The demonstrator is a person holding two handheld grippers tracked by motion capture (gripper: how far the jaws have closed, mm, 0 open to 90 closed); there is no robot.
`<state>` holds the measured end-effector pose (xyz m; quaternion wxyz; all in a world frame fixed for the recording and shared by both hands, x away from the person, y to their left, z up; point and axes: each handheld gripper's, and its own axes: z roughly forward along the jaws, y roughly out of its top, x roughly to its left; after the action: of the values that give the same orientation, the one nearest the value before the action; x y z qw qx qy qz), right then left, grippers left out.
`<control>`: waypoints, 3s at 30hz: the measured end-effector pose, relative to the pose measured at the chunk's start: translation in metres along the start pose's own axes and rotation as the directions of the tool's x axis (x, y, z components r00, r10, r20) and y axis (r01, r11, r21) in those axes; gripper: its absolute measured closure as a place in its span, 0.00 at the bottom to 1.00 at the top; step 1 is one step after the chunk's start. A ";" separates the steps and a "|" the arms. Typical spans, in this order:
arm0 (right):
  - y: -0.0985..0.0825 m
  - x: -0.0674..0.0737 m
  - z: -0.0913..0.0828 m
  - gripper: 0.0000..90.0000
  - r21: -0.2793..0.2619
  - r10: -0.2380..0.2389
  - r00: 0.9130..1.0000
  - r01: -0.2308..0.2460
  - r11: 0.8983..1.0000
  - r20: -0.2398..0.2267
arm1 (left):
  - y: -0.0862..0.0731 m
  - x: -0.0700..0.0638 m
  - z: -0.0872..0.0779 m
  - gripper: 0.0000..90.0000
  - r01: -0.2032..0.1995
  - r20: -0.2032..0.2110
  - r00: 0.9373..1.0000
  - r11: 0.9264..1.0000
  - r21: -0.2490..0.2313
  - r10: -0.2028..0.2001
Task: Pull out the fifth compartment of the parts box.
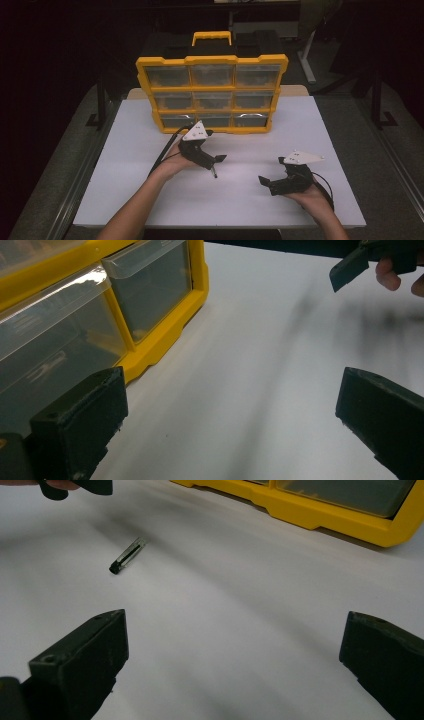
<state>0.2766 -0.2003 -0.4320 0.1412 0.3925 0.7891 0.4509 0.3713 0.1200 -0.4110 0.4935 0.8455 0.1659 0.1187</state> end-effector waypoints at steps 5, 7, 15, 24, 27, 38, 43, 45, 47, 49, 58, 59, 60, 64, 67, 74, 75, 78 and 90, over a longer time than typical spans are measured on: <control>0.001 0.000 0.000 0.00 -0.001 0.000 1.000 0.000 1.000 -0.004 | -0.001 -0.001 0.002 0.00 -0.026 -0.004 1.000 1.000 -0.002 0.026; 0.001 0.001 0.000 0.00 0.001 -0.001 1.000 0.001 1.000 -0.006 | -0.001 -0.001 0.003 0.00 -0.042 -0.007 0.999 0.999 0.001 0.042; 0.001 0.001 -0.002 0.00 -0.006 0.000 1.000 0.000 1.000 -0.006 | -0.002 -0.003 0.005 0.00 -0.076 -0.014 0.997 0.997 -0.004 0.076; 0.001 0.001 -0.002 0.00 -0.007 -0.005 1.000 0.005 1.000 -0.008 | -0.002 -0.005 0.005 0.00 -0.121 -0.034 0.992 0.992 -0.025 0.120; 0.001 0.001 -0.002 0.00 -0.008 -0.002 1.000 0.002 1.000 -0.009 | -0.002 -0.007 0.005 0.00 -0.138 -0.047 0.989 0.990 -0.024 0.137; 0.001 0.002 -0.001 0.00 -0.006 -0.003 1.000 0.003 1.000 -0.004 | -0.002 -0.009 0.005 0.00 -0.185 -0.073 0.981 0.982 -0.034 0.182; 0.001 0.002 -0.001 0.00 -0.005 -0.004 1.000 0.004 1.000 -0.005 | -0.002 -0.010 0.005 0.00 -0.220 -0.088 0.972 0.975 -0.031 0.217; 0.001 0.002 -0.001 0.00 -0.002 -0.006 1.000 0.006 1.000 -0.003 | -0.002 -0.011 0.005 0.00 -0.228 -0.094 0.970 0.973 -0.030 0.225; 0.001 0.002 -0.001 0.00 -0.004 -0.006 1.000 0.006 1.000 -0.004 | -0.002 -0.011 0.005 0.00 -0.235 -0.107 0.967 0.972 -0.027 0.231; 0.001 0.002 -0.001 0.00 -0.005 -0.006 1.000 0.006 1.000 -0.003 | -0.001 -0.012 0.005 0.00 -0.250 -0.115 0.962 0.968 -0.021 0.246; 0.001 0.002 -0.001 0.00 -0.004 -0.007 1.000 0.007 1.000 -0.002 | -0.002 -0.015 0.006 0.00 -0.287 -0.124 0.951 0.958 -0.019 0.282; 0.001 0.002 -0.001 0.00 -0.004 -0.008 1.000 0.008 1.000 -0.002 | -0.002 -0.015 0.006 0.00 -0.291 -0.126 0.950 0.957 -0.016 0.287; 0.001 0.002 -0.001 0.00 -0.003 -0.008 1.000 0.008 1.000 -0.003 | -0.002 -0.016 0.006 0.00 -0.295 -0.126 0.949 0.956 -0.015 0.290; 0.001 0.002 -0.001 0.00 -0.006 -0.004 1.000 0.004 1.000 -0.003 | -0.002 -0.017 0.007 0.00 -0.320 -0.134 0.939 0.947 -0.009 0.316; 0.001 0.001 -0.001 0.00 -0.008 -0.005 1.000 0.005 1.000 -0.003 | -0.003 -0.018 0.007 0.00 -0.334 -0.139 0.934 0.942 -0.006 0.330; 0.001 0.002 -0.001 0.00 -0.005 -0.008 1.000 0.008 1.000 -0.003 | -0.002 -0.019 0.008 0.00 -0.363 -0.155 0.920 0.932 0.002 0.359; 0.001 0.002 -0.001 0.00 -0.006 -0.007 1.000 0.007 1.000 -0.003 | -0.003 -0.019 0.008 0.00 -0.364 -0.157 0.920 0.931 0.001 0.359; 0.001 0.002 -0.002 0.00 -0.008 -0.004 1.000 0.004 1.000 -0.002 | -0.003 -0.021 0.009 0.00 -0.388 -0.161 0.909 0.922 0.014 0.385; 0.001 0.002 0.000 0.00 0.000 -0.009 1.000 0.009 1.000 -0.001 | -0.003 -0.025 0.010 0.00 -0.448 -0.186 0.875 0.893 0.042 0.447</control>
<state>0.2756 -0.1989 -0.4312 0.1429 0.3886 0.7910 0.4504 0.3517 0.1032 -0.4199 0.4357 0.8449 0.0123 0.3100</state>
